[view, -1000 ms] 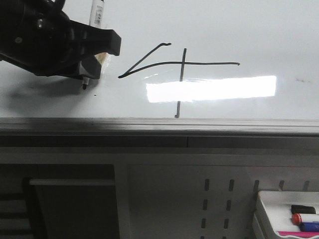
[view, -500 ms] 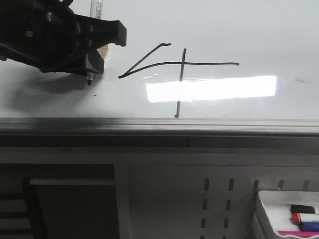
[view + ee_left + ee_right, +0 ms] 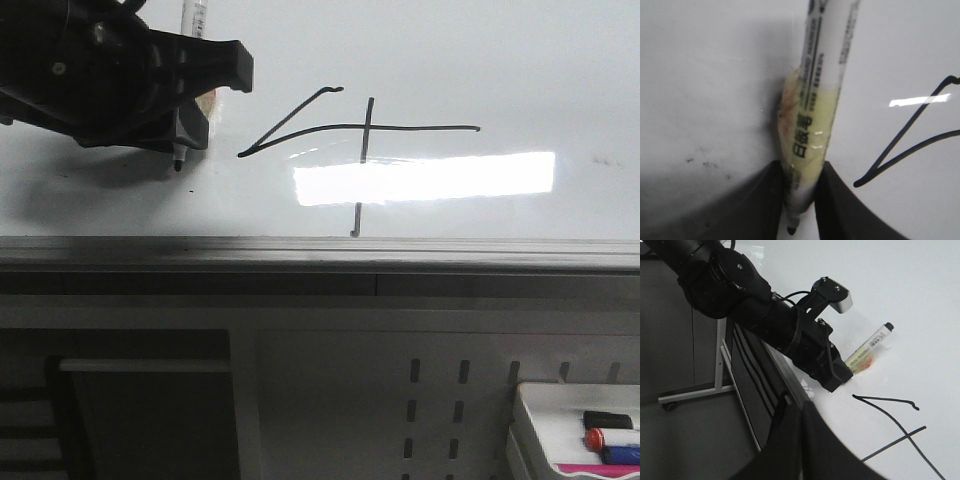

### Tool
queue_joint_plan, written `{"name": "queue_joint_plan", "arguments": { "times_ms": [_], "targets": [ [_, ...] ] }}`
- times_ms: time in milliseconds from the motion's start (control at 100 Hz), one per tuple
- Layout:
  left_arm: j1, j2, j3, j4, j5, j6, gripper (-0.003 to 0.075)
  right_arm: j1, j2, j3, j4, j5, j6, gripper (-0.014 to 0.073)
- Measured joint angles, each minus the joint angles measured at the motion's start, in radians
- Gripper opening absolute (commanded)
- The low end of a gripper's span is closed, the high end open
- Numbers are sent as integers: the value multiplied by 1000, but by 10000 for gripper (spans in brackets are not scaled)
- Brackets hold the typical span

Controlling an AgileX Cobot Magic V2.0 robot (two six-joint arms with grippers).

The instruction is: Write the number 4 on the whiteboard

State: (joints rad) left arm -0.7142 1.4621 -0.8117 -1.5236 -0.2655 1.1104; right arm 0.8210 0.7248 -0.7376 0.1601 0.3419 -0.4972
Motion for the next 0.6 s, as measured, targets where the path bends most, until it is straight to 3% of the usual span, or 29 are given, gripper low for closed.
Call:
{"name": "queue_joint_plan", "arguments": {
  "times_ms": [220, 440, 600],
  "targets": [
    [0, 0, 0, -2, 0, 0, 154, 0, 0, 0, 0, 0, 0, -63],
    [0, 1, 0, -4, 0, 0, 267, 0, 0, 0, 0, 0, 0, -63],
    [-2, 1, 0, -4, -2, 0, 275, 0, 0, 0, 0, 0, 0, -63]
  ]
}}
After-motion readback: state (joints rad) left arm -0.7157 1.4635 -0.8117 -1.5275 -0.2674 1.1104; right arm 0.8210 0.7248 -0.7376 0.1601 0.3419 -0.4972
